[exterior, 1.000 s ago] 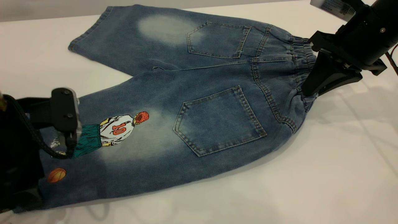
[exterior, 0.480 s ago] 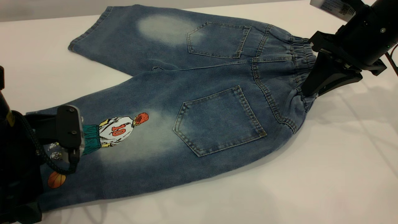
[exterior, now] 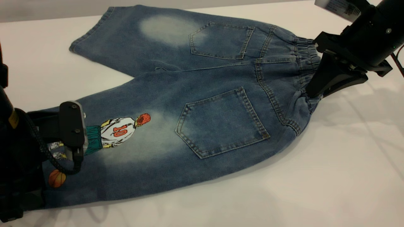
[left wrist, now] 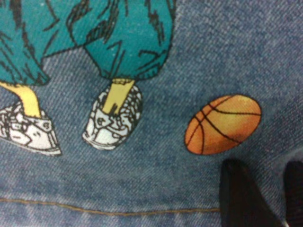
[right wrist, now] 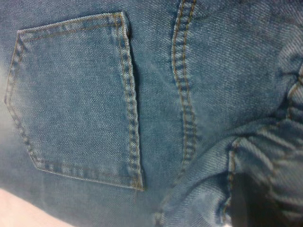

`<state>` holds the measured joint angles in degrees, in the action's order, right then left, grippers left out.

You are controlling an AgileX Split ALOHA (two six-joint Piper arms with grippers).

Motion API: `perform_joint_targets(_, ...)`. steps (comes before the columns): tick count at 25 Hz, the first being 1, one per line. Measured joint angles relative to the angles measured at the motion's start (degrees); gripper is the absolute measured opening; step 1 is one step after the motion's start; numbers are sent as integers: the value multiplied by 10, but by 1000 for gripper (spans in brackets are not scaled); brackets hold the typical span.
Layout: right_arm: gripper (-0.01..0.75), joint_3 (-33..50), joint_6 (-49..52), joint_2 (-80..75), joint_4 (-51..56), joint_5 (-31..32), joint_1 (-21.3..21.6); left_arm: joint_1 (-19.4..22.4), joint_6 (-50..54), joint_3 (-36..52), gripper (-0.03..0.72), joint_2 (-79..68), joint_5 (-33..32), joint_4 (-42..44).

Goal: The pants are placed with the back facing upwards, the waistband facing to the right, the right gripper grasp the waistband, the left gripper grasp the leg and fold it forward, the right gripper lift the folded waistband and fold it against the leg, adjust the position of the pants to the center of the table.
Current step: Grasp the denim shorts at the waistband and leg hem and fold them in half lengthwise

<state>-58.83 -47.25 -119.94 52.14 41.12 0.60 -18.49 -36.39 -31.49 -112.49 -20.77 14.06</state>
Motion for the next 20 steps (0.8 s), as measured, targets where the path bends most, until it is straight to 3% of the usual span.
perform_joint_targets(8, 47, 0, 1, 1, -6, 52, 0, 0, -1, 0, 41, 19, -9, -35)
perform_joint_targets(20, 47, 2, 69, 106, -74, 74, 0, 0, -8, -11, 31, 211, -35, -45)
